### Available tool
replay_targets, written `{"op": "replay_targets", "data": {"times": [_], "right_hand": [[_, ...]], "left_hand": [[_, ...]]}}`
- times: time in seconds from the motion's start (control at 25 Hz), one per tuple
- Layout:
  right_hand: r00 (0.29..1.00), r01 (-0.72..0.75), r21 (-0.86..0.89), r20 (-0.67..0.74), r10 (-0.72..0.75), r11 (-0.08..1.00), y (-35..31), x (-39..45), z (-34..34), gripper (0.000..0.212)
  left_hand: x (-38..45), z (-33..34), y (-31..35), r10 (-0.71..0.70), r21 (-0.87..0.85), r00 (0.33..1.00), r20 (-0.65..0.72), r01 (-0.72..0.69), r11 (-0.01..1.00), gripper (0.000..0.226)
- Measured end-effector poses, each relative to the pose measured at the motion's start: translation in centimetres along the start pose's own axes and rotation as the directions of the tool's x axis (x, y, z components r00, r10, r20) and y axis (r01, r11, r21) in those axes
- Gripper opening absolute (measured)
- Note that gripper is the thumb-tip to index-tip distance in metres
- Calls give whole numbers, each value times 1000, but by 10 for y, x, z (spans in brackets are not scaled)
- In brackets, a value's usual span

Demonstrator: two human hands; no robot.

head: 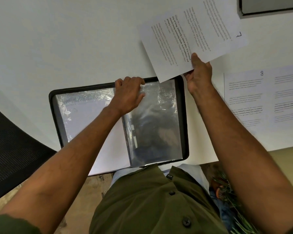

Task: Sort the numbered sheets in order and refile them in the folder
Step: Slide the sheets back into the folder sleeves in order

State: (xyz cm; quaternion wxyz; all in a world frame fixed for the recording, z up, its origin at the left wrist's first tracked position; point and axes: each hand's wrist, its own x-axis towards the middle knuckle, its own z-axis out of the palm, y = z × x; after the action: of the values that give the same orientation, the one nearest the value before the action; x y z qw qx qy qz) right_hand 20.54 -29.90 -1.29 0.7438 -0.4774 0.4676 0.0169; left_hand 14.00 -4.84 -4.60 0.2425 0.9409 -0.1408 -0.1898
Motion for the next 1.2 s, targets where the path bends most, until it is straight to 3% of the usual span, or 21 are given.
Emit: {"op": "replay_targets", "data": {"times": [0.16, 0.64, 0.96, 1.2], "right_hand": [[1000, 24, -35, 6, -24, 999, 0, 5, 7, 44], [981, 142, -264, 166, -100, 954, 25, 20, 24, 44], [930, 168, -430, 368, 2, 887, 26, 27, 16, 39], [861, 284, -610, 502, 83, 740, 18, 34, 9, 42]], "left_hand": [[5, 1, 4, 5, 55, 999, -46, -3, 999, 9], [0, 10, 15, -49, 41, 990, -133, 55, 998, 16], [0, 7, 17, -44, 44, 993, -111, 49, 998, 19], [5, 3, 16, -23, 77, 993, -116, 32, 996, 19]]}}
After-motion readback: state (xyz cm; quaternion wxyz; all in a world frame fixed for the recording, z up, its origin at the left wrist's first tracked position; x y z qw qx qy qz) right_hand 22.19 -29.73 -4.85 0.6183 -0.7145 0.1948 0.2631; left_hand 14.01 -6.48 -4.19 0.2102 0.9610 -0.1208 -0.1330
